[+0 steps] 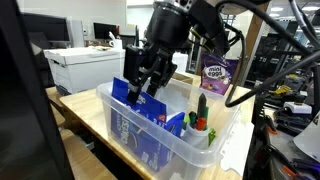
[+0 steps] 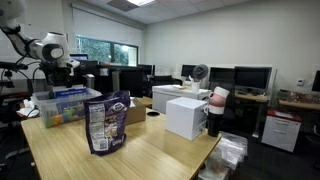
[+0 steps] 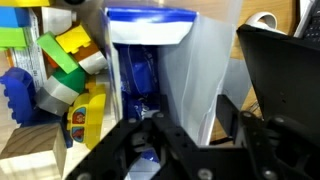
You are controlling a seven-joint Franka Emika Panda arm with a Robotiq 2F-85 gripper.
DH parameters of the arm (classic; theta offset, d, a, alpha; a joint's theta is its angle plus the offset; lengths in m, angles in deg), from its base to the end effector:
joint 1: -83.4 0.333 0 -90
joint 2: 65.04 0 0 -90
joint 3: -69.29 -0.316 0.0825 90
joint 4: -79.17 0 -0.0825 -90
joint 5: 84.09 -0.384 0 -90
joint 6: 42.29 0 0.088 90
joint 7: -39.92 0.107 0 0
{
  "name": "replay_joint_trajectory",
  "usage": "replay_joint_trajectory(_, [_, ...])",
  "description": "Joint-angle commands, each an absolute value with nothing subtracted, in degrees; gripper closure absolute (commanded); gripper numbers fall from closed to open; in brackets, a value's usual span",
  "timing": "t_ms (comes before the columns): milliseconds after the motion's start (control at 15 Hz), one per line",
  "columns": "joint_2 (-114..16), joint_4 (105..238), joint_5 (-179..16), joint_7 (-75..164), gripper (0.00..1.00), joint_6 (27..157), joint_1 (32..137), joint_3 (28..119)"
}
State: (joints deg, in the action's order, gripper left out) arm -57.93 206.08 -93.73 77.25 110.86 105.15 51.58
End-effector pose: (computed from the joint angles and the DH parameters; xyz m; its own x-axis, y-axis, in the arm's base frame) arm 0.4464 0.3580 0.3594 0.9786 -0.1329 0.1572 -0.0772 -0.9447 -0.3187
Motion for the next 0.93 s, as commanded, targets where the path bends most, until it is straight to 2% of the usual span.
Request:
replay_joint_trajectory(0, [-59.9, 206.9, -94.3, 75.1, 0.75, 109.8, 105.1, 51.1])
replay_joint_trajectory(267, [-60.1, 206.9, -94.5, 74.9, 0.94, 109.9, 105.1, 50.8])
replay_joint_trajectory(600, [-59.6, 207.0, -99.6, 71.2, 1.00, 110.7, 104.5, 49.7])
replay_joint_trajectory(867, [-59.4, 207.1, -105.3, 67.3, 0.98, 110.6, 104.1, 49.4])
